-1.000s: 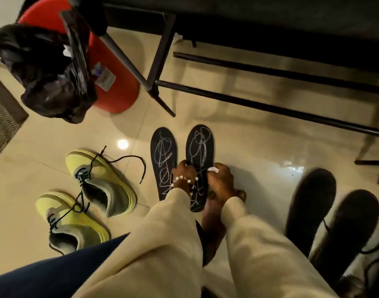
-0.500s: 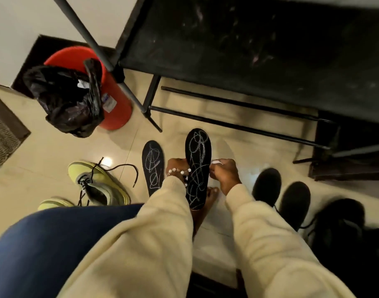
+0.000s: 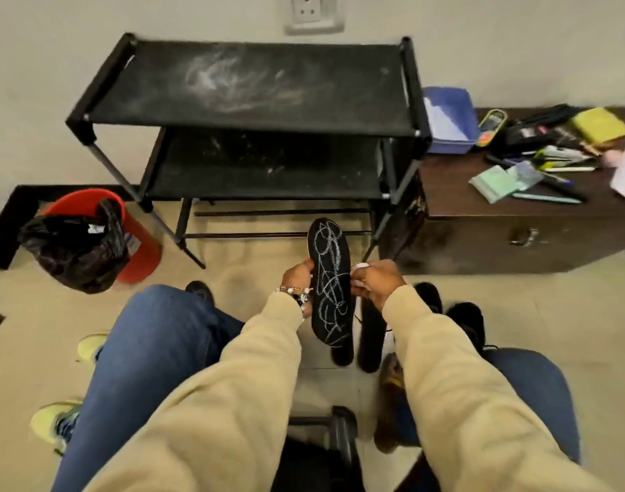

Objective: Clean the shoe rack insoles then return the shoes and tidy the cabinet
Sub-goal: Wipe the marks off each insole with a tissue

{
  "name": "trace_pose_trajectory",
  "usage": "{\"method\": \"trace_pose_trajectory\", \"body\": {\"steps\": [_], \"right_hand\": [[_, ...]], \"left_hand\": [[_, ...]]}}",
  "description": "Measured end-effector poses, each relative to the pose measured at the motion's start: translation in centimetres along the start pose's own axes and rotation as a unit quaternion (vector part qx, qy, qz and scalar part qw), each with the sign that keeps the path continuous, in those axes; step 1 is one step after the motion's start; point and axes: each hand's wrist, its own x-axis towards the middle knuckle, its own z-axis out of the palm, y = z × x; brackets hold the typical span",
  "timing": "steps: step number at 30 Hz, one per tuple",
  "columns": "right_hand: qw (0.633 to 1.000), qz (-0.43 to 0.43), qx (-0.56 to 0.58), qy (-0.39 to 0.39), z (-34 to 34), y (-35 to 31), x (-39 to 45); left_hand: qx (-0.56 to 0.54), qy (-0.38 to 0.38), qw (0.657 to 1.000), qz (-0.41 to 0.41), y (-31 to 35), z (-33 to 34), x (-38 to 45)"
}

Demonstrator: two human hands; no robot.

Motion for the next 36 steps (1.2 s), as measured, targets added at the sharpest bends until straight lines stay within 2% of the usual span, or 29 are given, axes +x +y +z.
{"method": "trace_pose_trajectory", "body": {"steps": [3, 10, 14, 17, 22, 24, 26, 30, 33, 36], "right_hand": [[0.999, -0.032, 0.026, 0.024, -3.9, -1.2, -3.1], [0.975, -0.113, 0.156, 0.115, -11.7, -4.7, -6.3], [0.958, -0.141, 0.173, 0.18, -14.7, -6.2, -4.9], [0.954, -0.149, 0.178, 0.191, -16.3, -6.9, -3.0], [0.954, -0.147, 0.196, 0.173, -17.4, -7.8, 0.6], [0.955, -0.136, 0.2, 0.171, -17.6, -8.3, 2.0], [0.962, -0.128, 0.173, 0.167, -17.6, -8.7, 3.5], [0.981, -0.08, 0.083, 0.156, -16.8, -8.3, 4.8], [0.987, -0.039, 0.107, 0.117, -16.1, -7.7, 4.9], [0.983, -0.048, 0.114, 0.132, -16.1, -7.7, 5.1]], "left_hand": [[-0.041, -0.078, 0.996, -0.025, -0.4, 3.7, -3.2], [0.028, -0.256, 0.965, -0.051, 1.4, 11.9, -6.6], [0.069, -0.293, 0.952, -0.061, 2.6, 16.4, -5.7], [0.072, -0.333, 0.936, -0.091, 3.1, 18.7, -3.9], [0.036, -0.299, 0.951, -0.075, 3.4, 20.7, 0.8], [0.033, -0.251, 0.967, -0.037, 3.6, 21.1, 2.4], [0.084, -0.195, 0.977, 0.028, 3.8, 21.6, 4.0], [0.189, -0.146, 0.962, 0.131, 4.3, 22.6, 5.3], [0.249, -0.14, 0.945, 0.162, 4.4, 22.9, 5.5], [0.311, -0.156, 0.922, 0.17, 4.6, 22.4, 5.2]]}}
